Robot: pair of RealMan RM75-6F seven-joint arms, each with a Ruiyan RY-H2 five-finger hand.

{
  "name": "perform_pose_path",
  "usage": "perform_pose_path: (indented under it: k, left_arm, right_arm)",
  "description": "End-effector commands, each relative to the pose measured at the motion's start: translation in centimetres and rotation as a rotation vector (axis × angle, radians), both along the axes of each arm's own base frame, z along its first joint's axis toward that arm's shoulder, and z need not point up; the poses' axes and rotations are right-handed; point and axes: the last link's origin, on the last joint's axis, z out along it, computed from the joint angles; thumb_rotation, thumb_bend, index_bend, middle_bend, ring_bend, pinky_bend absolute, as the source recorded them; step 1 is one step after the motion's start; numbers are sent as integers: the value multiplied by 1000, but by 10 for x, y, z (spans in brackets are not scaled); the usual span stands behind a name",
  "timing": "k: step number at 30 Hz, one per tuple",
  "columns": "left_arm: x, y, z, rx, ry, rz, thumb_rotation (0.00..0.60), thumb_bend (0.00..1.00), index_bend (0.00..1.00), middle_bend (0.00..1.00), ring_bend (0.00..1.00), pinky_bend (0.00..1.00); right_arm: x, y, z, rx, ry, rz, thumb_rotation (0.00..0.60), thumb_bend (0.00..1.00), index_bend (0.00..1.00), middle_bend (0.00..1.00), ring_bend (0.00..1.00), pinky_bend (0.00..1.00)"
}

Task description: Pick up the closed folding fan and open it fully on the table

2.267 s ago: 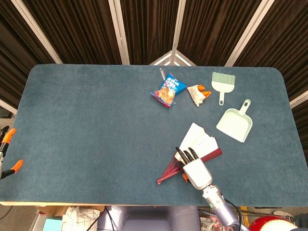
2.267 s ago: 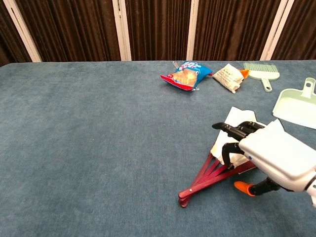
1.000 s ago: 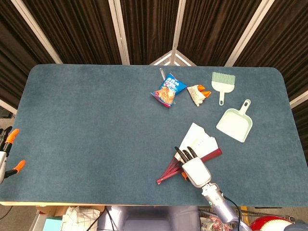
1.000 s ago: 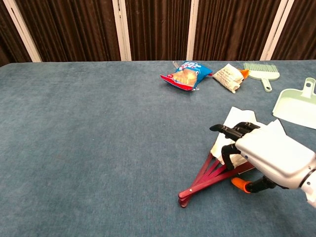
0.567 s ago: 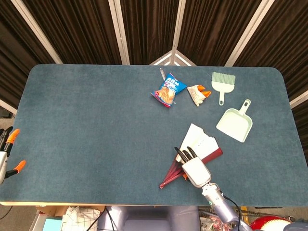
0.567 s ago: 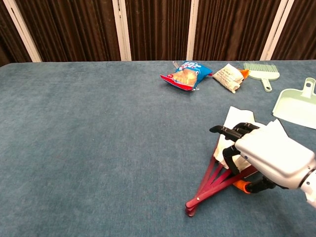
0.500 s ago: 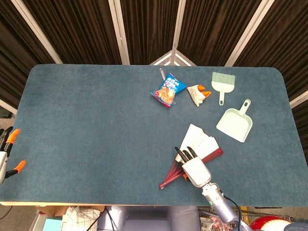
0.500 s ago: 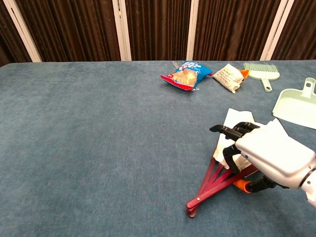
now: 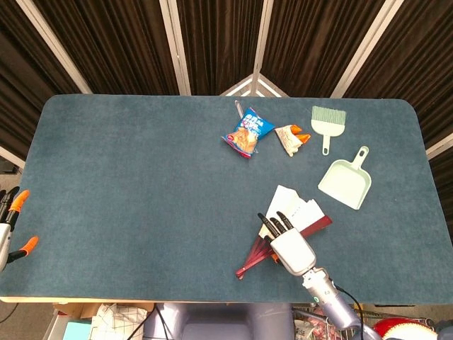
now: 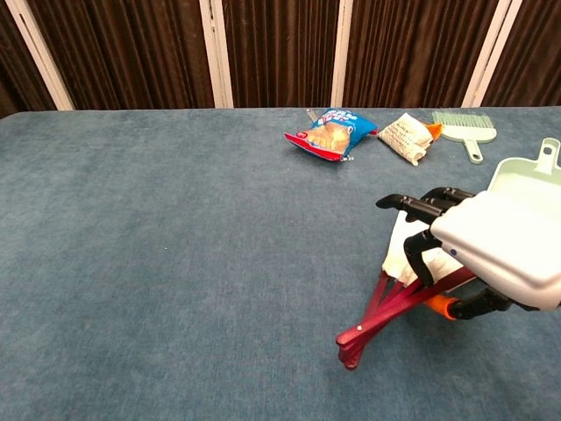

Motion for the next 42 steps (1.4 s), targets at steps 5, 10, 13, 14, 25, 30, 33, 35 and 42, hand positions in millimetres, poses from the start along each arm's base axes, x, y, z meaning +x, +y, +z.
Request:
perform_pose_path:
  k: [5, 10, 13, 14, 25, 30, 33, 35, 42]
  left_arm:
    - [0, 0, 0, 0, -3, -2, 600, 314, 95, 12, 0, 100]
    - [0, 0, 1, 3, -6, -2, 600, 314, 95, 12, 0, 100]
    - [1, 0, 2, 1, -9, -8, 600, 313, 94, 13, 0, 100]
    - [1, 0, 2, 2, -10, -13, 600, 313, 95, 13, 0, 100]
    - [5, 0, 3, 10, -44, -72, 600, 313, 95, 16, 0, 100]
    - [6, 1, 3, 20, -67, -101, 600, 311, 97, 18, 0, 100]
    - [7, 1, 3, 21, -86, -116, 600, 309, 98, 20, 0, 100]
    - [7, 1, 2, 20, -103, -124, 600, 308, 98, 20, 0, 100]
    - [15, 1, -7, -39, -222, -172, 600, 297, 99, 24, 0, 100]
  right_arm:
    - [9, 1, 12, -3, 16, 18, 600, 461, 720, 124, 233, 171]
    - [24, -2, 27, -30, 3, 54, 600, 460, 732, 126, 233, 172]
    - [37, -7, 39, -49, -12, 69, 600, 461, 732, 126, 233, 172]
    - [43, -9, 45, -60, -18, 76, 600, 461, 732, 126, 233, 172]
    - [120, -36, 102, 7, -142, 93, 600, 461, 732, 126, 233, 172]
    - [147, -45, 118, 59, -178, 84, 600, 461, 732, 126, 233, 172]
    - [162, -48, 127, 92, -217, 81, 600, 462, 733, 126, 233, 172]
    - [173, -49, 131, 125, -245, 80, 600, 464, 733, 126, 233, 172]
    - [209, -47, 129, 209, -237, 118, 600, 466, 733, 126, 233, 172]
